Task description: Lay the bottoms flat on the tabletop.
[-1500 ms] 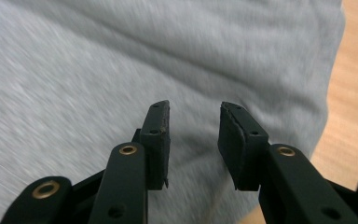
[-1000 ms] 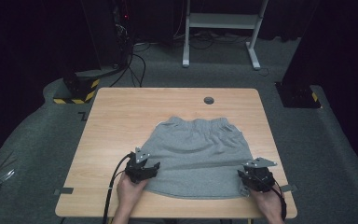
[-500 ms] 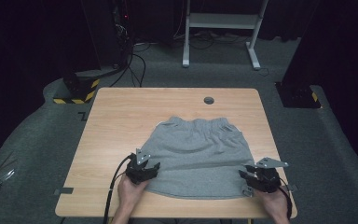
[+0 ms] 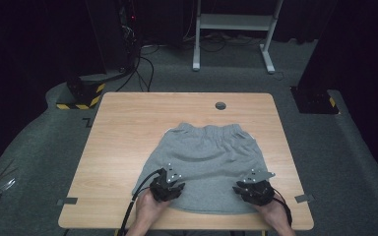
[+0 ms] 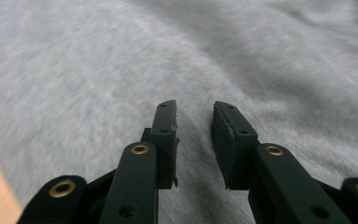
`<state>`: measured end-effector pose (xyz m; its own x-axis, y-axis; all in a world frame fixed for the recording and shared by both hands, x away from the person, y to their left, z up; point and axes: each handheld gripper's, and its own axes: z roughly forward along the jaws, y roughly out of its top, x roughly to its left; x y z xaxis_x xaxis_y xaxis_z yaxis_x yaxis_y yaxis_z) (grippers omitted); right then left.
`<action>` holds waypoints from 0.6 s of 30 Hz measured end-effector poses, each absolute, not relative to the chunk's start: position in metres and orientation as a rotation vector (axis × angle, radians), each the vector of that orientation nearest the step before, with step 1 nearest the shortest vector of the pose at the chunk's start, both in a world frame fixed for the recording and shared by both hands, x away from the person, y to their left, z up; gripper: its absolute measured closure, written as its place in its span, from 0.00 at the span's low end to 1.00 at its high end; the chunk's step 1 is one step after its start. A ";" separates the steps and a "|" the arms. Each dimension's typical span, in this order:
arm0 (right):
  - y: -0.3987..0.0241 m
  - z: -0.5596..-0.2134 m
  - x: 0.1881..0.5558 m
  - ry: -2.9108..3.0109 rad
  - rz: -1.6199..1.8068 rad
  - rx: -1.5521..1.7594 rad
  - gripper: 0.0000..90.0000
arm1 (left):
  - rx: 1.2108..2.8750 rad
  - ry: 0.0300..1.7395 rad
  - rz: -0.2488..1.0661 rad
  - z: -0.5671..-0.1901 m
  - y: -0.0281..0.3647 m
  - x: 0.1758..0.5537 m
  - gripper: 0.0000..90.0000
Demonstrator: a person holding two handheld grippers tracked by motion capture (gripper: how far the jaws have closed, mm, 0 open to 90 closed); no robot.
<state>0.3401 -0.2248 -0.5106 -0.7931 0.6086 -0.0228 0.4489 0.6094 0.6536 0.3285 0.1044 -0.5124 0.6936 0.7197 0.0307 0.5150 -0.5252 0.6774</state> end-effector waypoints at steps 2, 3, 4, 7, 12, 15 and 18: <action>-0.229 -0.509 0.336 2.627 0.947 0.853 0.79 | 2.283 0.887 0.329 -0.510 0.103 0.321 0.74; -0.232 -0.507 0.335 2.645 0.942 0.858 0.79 | 2.300 0.870 0.303 -0.508 0.103 0.320 0.75; -0.233 -0.505 0.336 2.636 0.948 0.864 0.78 | 2.309 0.859 0.293 -0.507 0.102 0.320 0.76; -0.235 -0.498 0.346 2.516 0.976 0.944 0.69 | 2.254 0.863 0.305 -0.498 0.103 0.327 0.71; -0.227 -0.489 0.373 2.414 0.994 1.037 0.64 | 2.185 0.975 0.526 -0.482 0.106 0.370 0.57; -0.225 -0.489 0.394 2.372 0.982 1.090 0.62 | 2.145 1.065 0.609 -0.479 0.110 0.402 0.55; -0.230 -0.496 0.413 2.330 0.980 1.175 0.62 | 2.087 1.167 0.614 -0.480 0.116 0.425 0.55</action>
<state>0.4129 -0.2304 -0.4963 -0.5935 0.8048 -0.0027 0.5609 0.4160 0.7158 0.4254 0.1164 -0.4800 0.4916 0.8671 0.0803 0.5570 -0.3840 0.7364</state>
